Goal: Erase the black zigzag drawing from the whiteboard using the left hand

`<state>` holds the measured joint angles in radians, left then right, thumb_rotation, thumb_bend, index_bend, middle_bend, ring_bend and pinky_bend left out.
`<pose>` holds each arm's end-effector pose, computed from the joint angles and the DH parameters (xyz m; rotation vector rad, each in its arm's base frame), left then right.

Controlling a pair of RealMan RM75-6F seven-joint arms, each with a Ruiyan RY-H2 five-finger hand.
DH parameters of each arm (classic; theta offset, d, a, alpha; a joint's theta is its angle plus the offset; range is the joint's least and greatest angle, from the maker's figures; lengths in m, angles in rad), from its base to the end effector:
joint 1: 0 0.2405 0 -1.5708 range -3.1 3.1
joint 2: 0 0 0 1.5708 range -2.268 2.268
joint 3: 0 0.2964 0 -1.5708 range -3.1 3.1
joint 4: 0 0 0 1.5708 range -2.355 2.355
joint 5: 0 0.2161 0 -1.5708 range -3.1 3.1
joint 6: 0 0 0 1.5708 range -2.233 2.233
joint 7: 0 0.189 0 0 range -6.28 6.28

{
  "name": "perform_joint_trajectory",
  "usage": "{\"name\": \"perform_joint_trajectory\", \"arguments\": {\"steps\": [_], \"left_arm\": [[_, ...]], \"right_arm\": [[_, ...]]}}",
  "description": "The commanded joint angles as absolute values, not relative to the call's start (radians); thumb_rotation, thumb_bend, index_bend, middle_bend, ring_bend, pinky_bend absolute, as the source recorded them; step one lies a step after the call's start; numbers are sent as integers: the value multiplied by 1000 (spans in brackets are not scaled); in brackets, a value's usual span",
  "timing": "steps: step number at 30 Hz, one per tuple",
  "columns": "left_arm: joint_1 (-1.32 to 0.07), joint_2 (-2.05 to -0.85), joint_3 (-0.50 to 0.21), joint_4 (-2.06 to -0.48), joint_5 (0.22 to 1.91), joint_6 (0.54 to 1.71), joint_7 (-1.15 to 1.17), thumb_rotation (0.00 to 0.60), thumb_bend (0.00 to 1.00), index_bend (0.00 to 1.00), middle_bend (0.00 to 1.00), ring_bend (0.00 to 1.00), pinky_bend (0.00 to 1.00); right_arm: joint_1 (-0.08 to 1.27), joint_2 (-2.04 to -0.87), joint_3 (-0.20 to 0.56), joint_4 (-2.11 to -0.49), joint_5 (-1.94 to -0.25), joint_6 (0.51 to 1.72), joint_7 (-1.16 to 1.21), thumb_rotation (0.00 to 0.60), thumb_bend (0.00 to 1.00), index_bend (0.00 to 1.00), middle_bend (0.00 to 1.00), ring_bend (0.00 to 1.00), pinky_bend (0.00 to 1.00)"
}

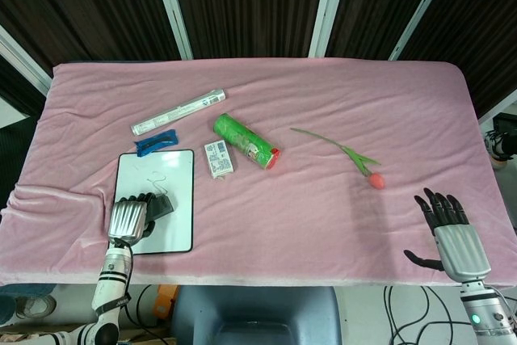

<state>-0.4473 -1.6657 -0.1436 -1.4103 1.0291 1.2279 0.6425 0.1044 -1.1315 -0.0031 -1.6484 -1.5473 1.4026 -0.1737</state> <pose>-0.2858 0.3460 -0.0362 -1.5537 -0.9052 -0.6071 -0.3390 -0.2220 0.1359 1.5628 -0.8638 0.7700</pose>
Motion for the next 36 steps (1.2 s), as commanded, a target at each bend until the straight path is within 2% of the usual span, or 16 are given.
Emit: {"name": "perform_joint_trajectory", "arguments": {"steps": [1,19,36], "left_arm": [[-454,-1667,-167,-1382,1001,1210,625,600,712,615,729,637,690],[-509,-1684,-239,-1287,903,1143,606,600,709,614,729,638,686],[-521,-1673,-207,-1383,885,1154,650,600,715,613,729,637,683]], "right_arm": [[104,-1132,-3,-1648,-1547,1403,-174,600,304,0,0,0,122],[108,-1133,0,-1649,-1538,1395,-180,600,304,0,0,0,122],[104,-1101,-12,-1655,-1571,1410,-111,600,303,0,0,0,124]]}}
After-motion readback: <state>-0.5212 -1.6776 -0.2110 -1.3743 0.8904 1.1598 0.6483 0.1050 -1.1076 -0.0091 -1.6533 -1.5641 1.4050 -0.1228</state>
